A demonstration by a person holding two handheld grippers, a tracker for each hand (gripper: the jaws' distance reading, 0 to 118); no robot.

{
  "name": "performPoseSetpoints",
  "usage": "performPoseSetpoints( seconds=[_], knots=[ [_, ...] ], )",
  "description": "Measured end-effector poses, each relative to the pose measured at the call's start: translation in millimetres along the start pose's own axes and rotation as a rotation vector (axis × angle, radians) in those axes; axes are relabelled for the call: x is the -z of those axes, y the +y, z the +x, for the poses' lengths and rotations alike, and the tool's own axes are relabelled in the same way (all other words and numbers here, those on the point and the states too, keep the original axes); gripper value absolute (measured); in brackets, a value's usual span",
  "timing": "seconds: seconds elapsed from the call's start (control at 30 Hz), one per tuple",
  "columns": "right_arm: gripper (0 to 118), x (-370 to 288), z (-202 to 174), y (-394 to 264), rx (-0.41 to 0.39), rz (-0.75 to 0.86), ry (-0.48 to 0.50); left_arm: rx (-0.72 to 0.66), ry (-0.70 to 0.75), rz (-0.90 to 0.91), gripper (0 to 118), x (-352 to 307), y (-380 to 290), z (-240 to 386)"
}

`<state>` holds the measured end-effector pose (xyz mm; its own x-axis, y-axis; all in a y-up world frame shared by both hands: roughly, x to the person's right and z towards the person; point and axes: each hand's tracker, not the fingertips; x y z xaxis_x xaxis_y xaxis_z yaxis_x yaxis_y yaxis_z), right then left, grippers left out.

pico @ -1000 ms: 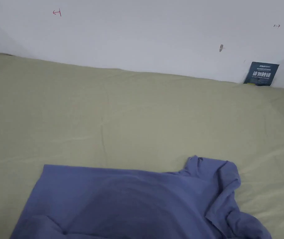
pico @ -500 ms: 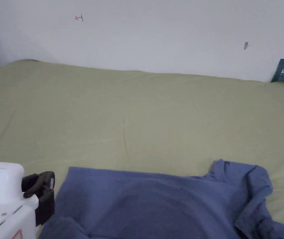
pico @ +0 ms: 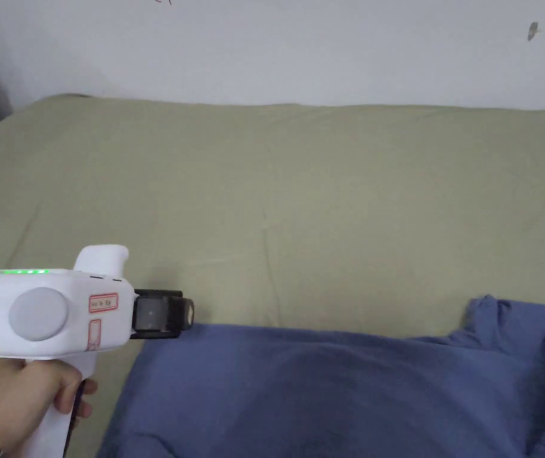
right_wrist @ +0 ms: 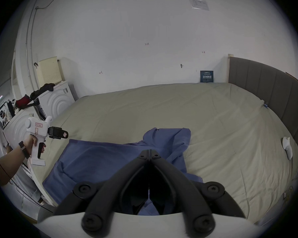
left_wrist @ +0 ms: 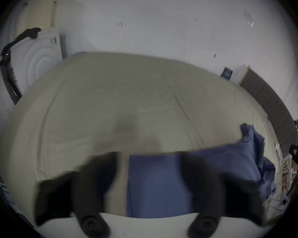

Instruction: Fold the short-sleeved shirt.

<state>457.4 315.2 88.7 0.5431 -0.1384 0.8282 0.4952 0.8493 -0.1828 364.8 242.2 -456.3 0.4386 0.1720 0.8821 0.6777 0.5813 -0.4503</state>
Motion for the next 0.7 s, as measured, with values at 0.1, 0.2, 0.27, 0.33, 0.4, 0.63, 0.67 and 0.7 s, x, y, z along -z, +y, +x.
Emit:
performPoseSetpoints(
  seconds=[0.1, 0.2, 0.27, 0.33, 0.4, 0.63, 0.67, 0.7],
  knots=[
    [0, 3, 2, -4, 0.016, -0.008, -0.001, -0.015, -0.014, 0.022, 109, 8, 2, -1],
    [0, 4, 1, -7, 0.017, -0.019, -0.001, -0.028, 0.019, -0.008, 109, 24, 0, -6],
    [0, 5, 0, -8, 0.015, -0.031, -0.001, -0.021, 0.017, -0.035, 109, 31, -3, -3],
    [0, 4, 1, -11, 0.012, -0.034, 0.001, -0.028, -0.004, -0.075, 103, 38, -12, -1],
    [0, 3, 4, -13, 0.016, -0.031, 0.005, 0.060, 0.069, -0.045, 89, 40, -21, 11],
    [0, 13, 10, -8, 0.015, -0.030, -0.017, 0.006, -0.041, 0.057, 0, 19, -26, -4],
    [0, 18, 13, -8, 0.011, -0.033, -0.028, 0.036, -0.024, 0.056, 0, 17, -26, -6],
    [0, 25, 19, -7, 0.004, -0.044, -0.036, 0.040, -0.038, 0.055, 0, 13, -27, -11]
  ],
)
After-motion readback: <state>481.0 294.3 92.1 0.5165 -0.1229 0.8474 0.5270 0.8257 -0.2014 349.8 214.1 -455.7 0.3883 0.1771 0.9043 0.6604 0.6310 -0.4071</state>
